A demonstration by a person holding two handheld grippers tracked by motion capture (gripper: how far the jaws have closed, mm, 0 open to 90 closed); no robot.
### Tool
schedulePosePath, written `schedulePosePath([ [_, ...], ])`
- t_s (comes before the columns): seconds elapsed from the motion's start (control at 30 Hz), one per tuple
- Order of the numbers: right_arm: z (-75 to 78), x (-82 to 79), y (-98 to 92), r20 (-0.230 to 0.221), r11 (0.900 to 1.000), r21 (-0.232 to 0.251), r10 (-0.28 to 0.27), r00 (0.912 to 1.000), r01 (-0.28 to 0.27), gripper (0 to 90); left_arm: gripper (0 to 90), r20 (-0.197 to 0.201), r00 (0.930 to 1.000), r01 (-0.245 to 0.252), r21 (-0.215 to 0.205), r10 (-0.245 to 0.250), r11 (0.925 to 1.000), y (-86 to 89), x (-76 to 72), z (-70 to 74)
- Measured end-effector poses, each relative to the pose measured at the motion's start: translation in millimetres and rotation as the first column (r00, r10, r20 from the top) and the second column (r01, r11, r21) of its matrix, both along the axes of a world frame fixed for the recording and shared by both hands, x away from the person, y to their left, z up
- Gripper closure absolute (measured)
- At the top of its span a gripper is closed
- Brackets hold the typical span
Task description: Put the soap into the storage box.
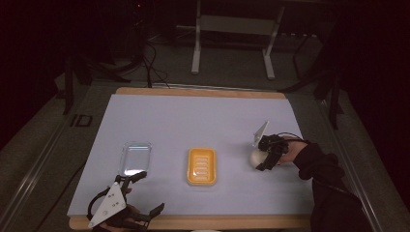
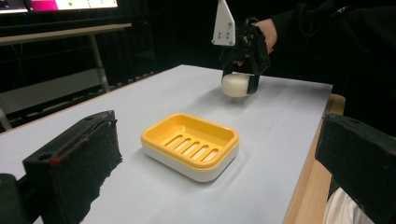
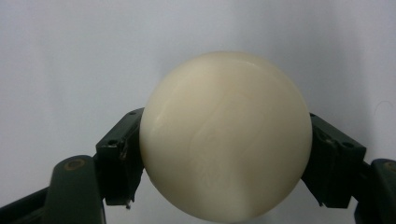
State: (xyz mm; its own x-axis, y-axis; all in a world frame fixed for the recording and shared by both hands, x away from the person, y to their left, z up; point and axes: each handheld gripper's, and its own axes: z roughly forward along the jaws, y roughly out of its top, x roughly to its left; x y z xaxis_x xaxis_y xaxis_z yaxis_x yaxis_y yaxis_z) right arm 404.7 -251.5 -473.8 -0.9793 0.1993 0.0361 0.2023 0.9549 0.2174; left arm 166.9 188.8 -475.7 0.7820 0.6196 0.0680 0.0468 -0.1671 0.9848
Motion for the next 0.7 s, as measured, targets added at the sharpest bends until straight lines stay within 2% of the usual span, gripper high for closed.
schedulePosePath([
  [0.13, 8.7, -2.4, 0.5, -0.016, 1.0, -0.005, -0.005, 0.9999, 0.005, 24.9, 0.1, -0.001, 1.0, 0.001, 0.002, -0.001, 1.0, -0.1, 0.3, 0.0],
  [0.3, 20.2, -4.0, 1.0, -0.013, 1.0, -0.011, -0.005, 0.9999, 0.005, 24.9, 0.1, 0.0, 1.0, 0.001, 0.001, -0.001, 1.0, -0.2, 0.1, 0.1],
  [0.53, 37.5, -7.8, 3.8, 0.006, 1.0, -0.008, 0.01, 0.9999, -0.01, 24.9, 0.1, -0.001, 1.0, 0.0, 0.004, 0.0, 1.0, -0.1, 0.5, -0.1],
  [0.63, 44.0, -9.0, 5.6, 0.005, 1.0, -0.016, 0.008, 1.0, -0.008, 24.9, 0.1, 0.0, 1.0, -0.001, 0.003, 0.001, 1.0, -0.1, 0.6, 0.0],
  [0.7, 47.6, -10.3, 7.1, 0.019, 1.0, -0.023, 0.018, 0.9997, -0.018, 24.9, 0.1, 0.0, 1.0, -0.001, 0.005, 0.001, 1.0, -0.1, 0.5, 0.0],
])
